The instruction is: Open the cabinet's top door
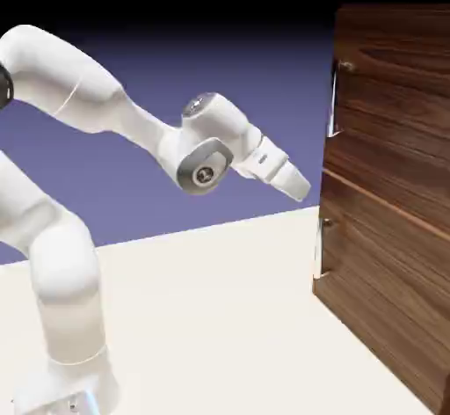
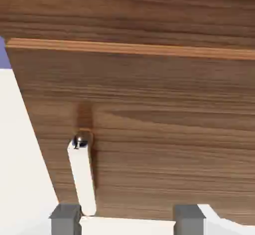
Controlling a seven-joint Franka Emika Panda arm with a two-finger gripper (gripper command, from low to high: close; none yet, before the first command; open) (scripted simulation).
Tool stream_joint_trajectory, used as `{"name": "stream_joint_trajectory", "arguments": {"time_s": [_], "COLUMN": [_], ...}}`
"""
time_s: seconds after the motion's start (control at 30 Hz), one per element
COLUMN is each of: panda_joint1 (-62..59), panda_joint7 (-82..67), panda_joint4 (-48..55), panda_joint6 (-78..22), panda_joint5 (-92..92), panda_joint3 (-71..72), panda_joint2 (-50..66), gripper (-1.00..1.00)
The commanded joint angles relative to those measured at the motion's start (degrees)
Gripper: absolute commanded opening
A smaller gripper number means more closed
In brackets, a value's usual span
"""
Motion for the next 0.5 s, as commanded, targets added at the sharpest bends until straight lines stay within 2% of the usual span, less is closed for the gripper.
{"name": "stream_joint_trajectory", "arguments": {"time_s": [0.0,0.47], "panda_joint1": [-0.8,-11.92], "panda_joint7": [-1.98,-29.73], "panda_joint4": [0.51,7.71], "panda_joint6": [-0.1,-1.44], "panda_joint5": [2.5,37.39], "panda_joint3": [0.81,12.07], "panda_joint2": [-0.12,-1.83], "gripper": [0.0,0.0]}}
